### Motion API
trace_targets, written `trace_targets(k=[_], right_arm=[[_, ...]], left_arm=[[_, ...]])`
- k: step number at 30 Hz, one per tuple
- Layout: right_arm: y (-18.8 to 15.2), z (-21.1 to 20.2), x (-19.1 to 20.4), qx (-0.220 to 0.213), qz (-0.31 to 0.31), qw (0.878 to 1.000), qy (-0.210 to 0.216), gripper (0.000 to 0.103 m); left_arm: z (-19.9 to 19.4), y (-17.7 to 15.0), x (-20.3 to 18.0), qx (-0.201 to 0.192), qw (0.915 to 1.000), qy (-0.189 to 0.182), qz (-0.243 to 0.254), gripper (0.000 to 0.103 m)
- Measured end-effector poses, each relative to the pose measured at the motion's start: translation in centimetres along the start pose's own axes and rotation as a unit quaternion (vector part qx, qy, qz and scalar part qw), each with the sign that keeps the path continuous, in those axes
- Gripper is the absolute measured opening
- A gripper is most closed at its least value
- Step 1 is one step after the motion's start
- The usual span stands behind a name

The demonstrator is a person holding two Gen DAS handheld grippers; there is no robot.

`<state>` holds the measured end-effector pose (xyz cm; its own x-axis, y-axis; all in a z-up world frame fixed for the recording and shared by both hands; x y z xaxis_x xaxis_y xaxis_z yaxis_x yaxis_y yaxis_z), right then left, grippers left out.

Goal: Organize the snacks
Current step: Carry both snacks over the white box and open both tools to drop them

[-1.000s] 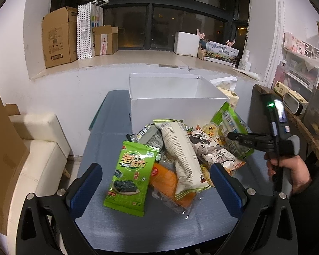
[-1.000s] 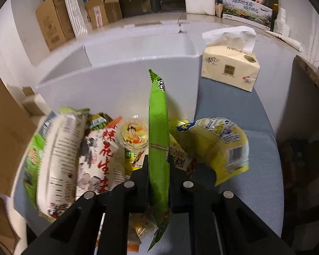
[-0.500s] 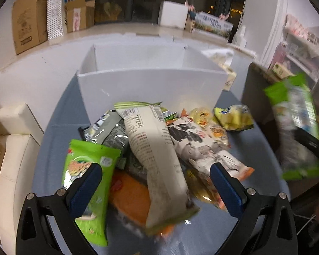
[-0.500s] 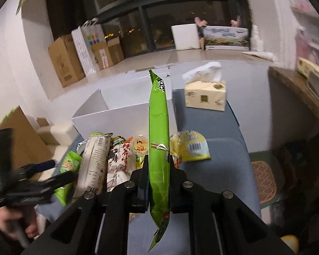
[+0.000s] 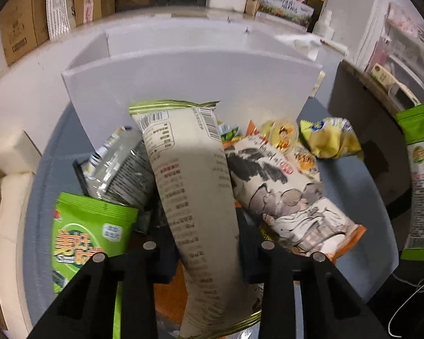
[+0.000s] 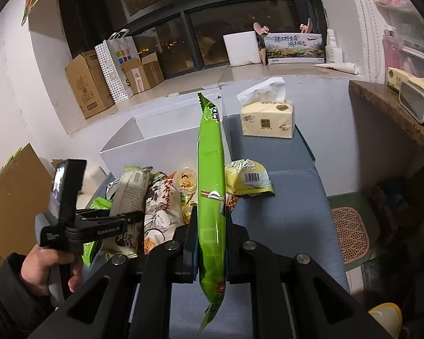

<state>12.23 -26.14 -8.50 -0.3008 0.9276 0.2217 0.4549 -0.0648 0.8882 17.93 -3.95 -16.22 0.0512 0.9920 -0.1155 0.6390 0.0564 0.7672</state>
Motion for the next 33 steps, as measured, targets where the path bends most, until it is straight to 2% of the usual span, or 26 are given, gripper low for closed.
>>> trace_targets(k=[2,7,11,13,18,24,28,33], right_arm=[[-0.1,0.0,0.2,0.000,-0.003,1.000,0.002,0.013],[-0.2,1.0,0.9,0.005,-0.007,1.000,0.017,0.013],[0.6,3.1,2.4,0.012,-0.007,0.999,0.047,0.013],[2.0,4.8,3.3,0.010,-0.016,0.998,0.057,0.013],[6.4,10.6,4.6,0.022,-0.004,0.997,0.068,0.013],[11.3,18.3,5.2,0.040,-0.016,0.998,0.045,0.013],[12.0,22.9,4.6,0.069,-0.002,0.997,0.036,0.013],[12.2,26.0,4.3,0.079,-0.031,0.996,0.022,0.015]], left_arm=[[-1.2,0.2,0.1,-0.018,0.9998,-0.003,0.000,0.037],[-4.8,1.7,0.4,-0.060,0.9970,-0.048,-0.010,0.037],[-6.7,4.9,1.5,-0.089,0.9933,-0.070,-0.023,0.037],[-7.1,7.2,2.9,-0.099,0.9922,-0.068,-0.032,0.037],[-4.1,12.6,4.6,-0.092,0.9914,-0.075,-0.055,0.037],[0.5,17.4,5.7,-0.080,0.9948,-0.051,-0.036,0.037],[3.7,19.3,5.9,-0.069,0.9972,-0.026,-0.012,0.037],[7.5,20.0,7.3,-0.052,0.9984,-0.010,-0.021,0.041]])
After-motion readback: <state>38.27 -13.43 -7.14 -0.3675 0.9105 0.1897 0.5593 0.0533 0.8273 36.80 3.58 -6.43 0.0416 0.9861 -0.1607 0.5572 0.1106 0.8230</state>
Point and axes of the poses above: each gripper's, at about its wrist camera, not at the fingertips, and z roughly the way its jaws point, x to its left, y to its top, the point moved 5 cm from there along z, roughly the way its jaws point, and after that the axes turned 15 degrees about -x, right-handed, at the moved point
